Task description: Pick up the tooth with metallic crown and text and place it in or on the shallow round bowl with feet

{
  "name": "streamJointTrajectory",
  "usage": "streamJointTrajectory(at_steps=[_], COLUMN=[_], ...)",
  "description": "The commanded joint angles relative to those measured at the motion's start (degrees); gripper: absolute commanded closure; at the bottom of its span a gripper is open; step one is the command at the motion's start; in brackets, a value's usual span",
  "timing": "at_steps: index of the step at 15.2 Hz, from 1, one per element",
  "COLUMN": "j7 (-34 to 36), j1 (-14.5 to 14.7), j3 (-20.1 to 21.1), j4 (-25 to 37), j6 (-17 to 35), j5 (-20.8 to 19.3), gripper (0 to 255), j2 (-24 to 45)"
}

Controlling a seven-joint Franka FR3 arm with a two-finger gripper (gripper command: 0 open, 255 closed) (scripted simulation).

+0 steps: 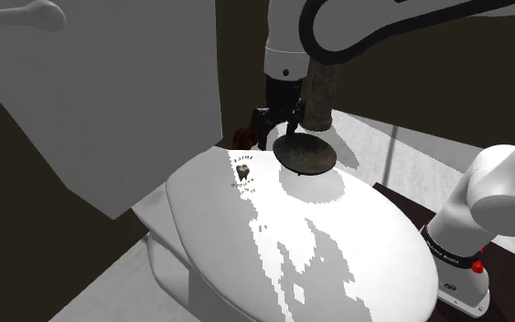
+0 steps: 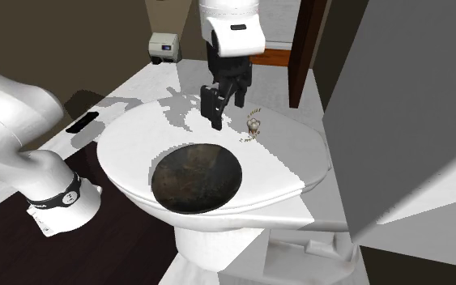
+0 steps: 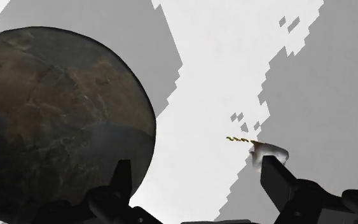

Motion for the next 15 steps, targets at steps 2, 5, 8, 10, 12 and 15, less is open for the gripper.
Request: streamJointTrajectory(at_steps=[2,5,8,10,12,15], j7=[3.7,7.5,8.5,8.6,8.8,8.9], j1=[0.6,1.6,2.0,2.1,2.2,2.3], j3=[2.4,4.3,4.6,4.7,4.7,4.8], j4=[4.7,10.0,10.1,9.1,8.1,7.4], j6=[2.2,3.6,5.2,6.7,8.2,9.3], j5=[-2.0,-4.8,-5.6,-5.9,-6.1,-6.3], gripper=[0,0,0,0,0,0], j2=[6.1,12.3,14.0,14.5,15.1,15.5])
